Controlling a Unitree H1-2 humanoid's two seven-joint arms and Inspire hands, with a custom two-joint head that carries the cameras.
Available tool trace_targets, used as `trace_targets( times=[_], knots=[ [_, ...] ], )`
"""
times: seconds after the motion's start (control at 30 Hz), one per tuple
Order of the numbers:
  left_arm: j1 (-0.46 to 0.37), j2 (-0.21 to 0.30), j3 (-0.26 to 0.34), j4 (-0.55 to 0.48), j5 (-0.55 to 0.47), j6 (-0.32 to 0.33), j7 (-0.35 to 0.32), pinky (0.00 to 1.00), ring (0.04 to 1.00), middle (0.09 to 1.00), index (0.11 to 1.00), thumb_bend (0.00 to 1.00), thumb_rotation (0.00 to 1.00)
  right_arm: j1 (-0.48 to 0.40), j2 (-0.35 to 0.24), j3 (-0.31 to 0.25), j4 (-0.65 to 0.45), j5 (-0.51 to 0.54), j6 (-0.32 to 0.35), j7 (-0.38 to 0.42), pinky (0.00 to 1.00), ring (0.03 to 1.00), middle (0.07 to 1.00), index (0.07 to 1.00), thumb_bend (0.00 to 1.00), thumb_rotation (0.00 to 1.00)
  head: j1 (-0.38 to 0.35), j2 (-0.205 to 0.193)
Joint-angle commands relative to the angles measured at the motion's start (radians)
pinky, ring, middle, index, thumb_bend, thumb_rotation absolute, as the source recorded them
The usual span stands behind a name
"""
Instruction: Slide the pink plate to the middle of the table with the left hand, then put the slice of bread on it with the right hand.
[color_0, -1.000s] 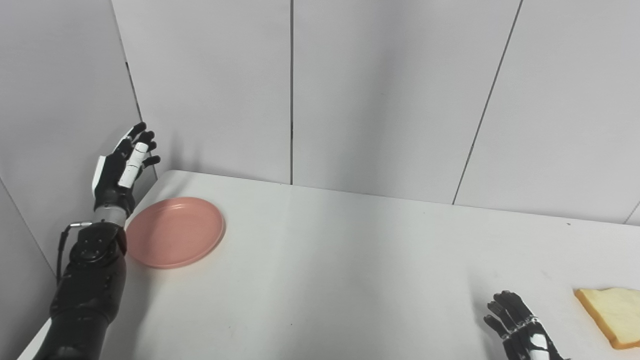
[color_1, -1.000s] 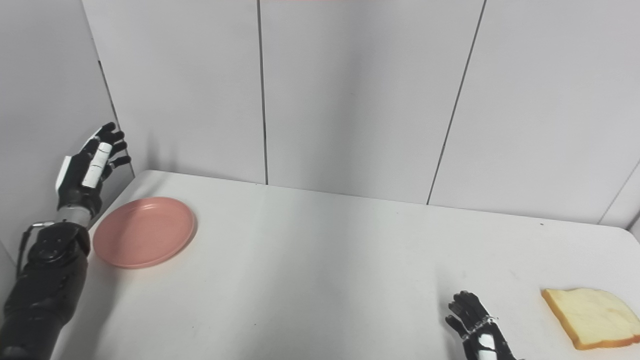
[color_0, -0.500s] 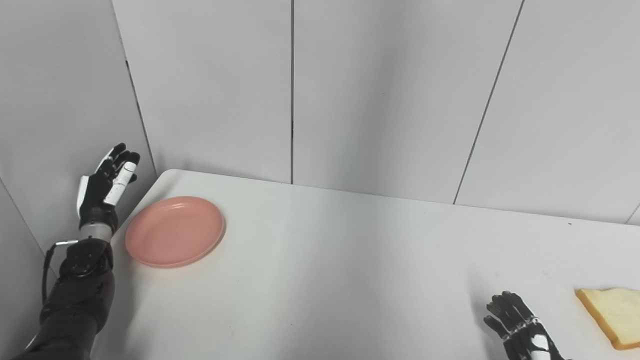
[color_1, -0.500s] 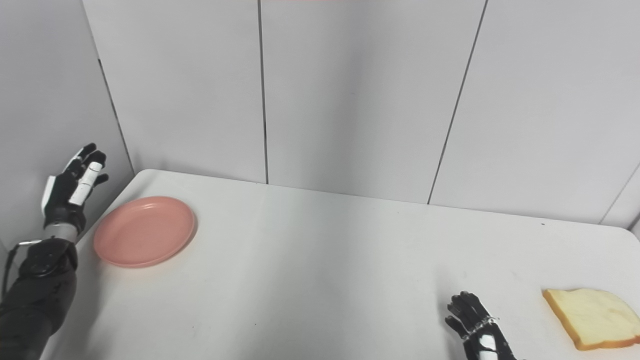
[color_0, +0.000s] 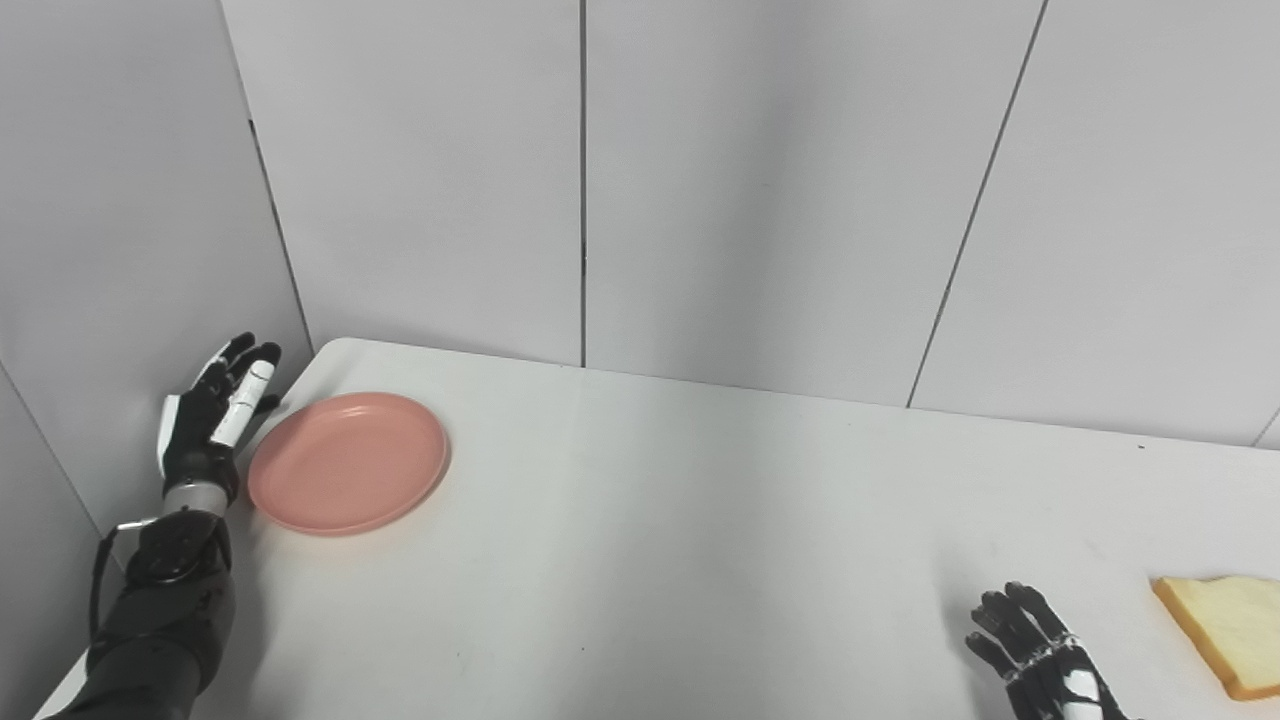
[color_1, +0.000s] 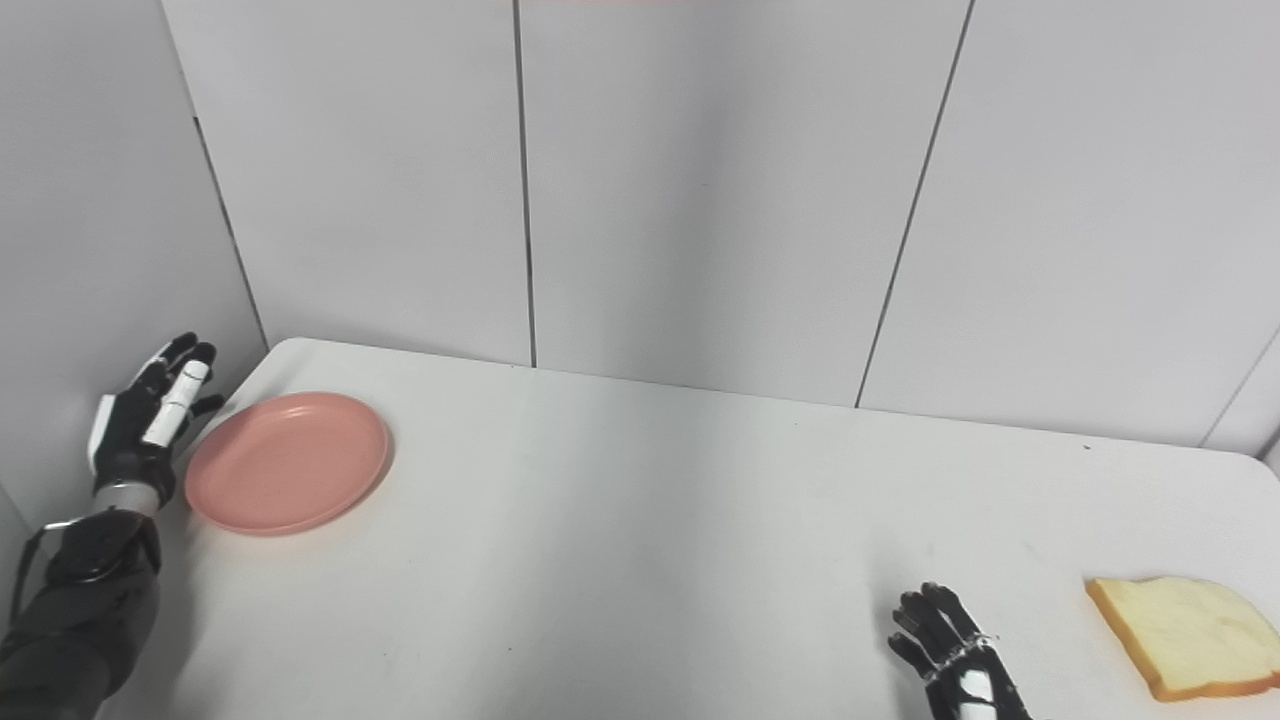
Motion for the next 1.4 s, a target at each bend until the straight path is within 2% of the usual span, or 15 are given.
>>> trace_targets(
  times=[0.0,0.27,0.3,0.47,0.63,0.73,0.83,0.93,1.03,1.17,1.37],
  knots=[
    [-0.040,0.025,0.008,-0.001,-0.018,-0.041,-0.026,0.73,0.859,0.865,0.810,0.94,0.69,0.058,0.014,0.016,0.056,0.001,0.015,0.005,0.80,0.808,0.792,0.796,0.79,0.88,0.002,0.001],
    [-0.052,0.015,0.033,0.058,-0.060,-0.041,-0.072,0.72,0.852,0.871,0.829,0.94,0.71,0.065,0.022,0.018,0.045,-0.006,0.019,-0.001,0.79,0.802,0.785,0.801,0.76,0.88,-0.012,0.012],
    [-0.059,0.011,0.043,0.070,-0.077,-0.040,-0.085,0.73,0.863,0.876,0.833,0.97,0.71,0.066,0.023,0.018,0.042,-0.006,0.021,-0.002,0.80,0.803,0.785,0.799,0.75,0.88,-0.014,0.014],
    [-0.078,-0.001,0.069,0.103,-0.131,-0.038,-0.151,0.75,0.892,0.896,0.848,0.97,0.73,0.066,0.028,0.019,0.041,0.000,0.023,0.000,0.81,0.805,0.784,0.795,0.74,0.87,-0.016,0.013],
    [-0.073,-0.025,0.063,0.054,-0.157,-0.032,-0.186,0.71,0.884,0.896,0.851,0.97,0.71,0.066,0.031,0.022,0.044,-0.013,0.016,-0.003,0.81,0.811,0.796,0.801,0.72,0.88,-0.024,0.013],
    [-0.067,-0.040,0.067,0.013,-0.181,-0.010,-0.213,0.78,0.906,0.918,0.854,0.95,0.68,0.068,0.032,0.024,0.042,-0.015,0.018,-0.005,0.81,0.814,0.799,0.802,0.73,0.88,-0.025,0.013],
    [-0.061,-0.051,0.052,-0.029,-0.172,0.014,-0.201,0.78,0.901,0.913,0.850,0.96,0.69,0.067,0.030,0.027,0.048,-0.006,0.006,0.003,0.81,0.816,0.800,0.805,0.71,0.88,-0.026,0.013],
    [-0.049,-0.069,0.033,-0.086,-0.159,0.040,-0.194,0.79,0.898,0.912,0.860,0.91,0.71,0.067,0.033,0.026,0.047,-0.009,0.012,-0.004,0.82,0.818,0.800,0.804,0.71,0.88,-0.027,0.012],
    [-0.045,-0.085,0.019,-0.109,-0.155,0.068,-0.196,0.84,0.916,0.921,0.873,0.85,0.72,0.068,0.034,0.028,0.044,-0.010,0.017,-0.006,0.82,0.819,0.802,0.808,0.72,0.87,-0.029,0.012],
    [-0.044,-0.097,-0.001,-0.104,-0.147,0.068,-0.194,0.84,0.940,0.928,0.893,0.87,0.71,0.072,0.036,0.031,0.039,-0.016,0.017,-0.008,0.82,0.819,0.799,0.808,0.71,0.88,-0.032,0.014],
    [-0.054,-0.111,-0.040,-0.039,-0.132,0.040,-0.239,0.83,0.937,0.937,0.894,0.87,0.69,0.077,0.038,0.035,0.029,-0.019,0.023,-0.009,0.83,0.829,0.810,0.823,0.70,0.88,-0.038,0.017]
  ],
)
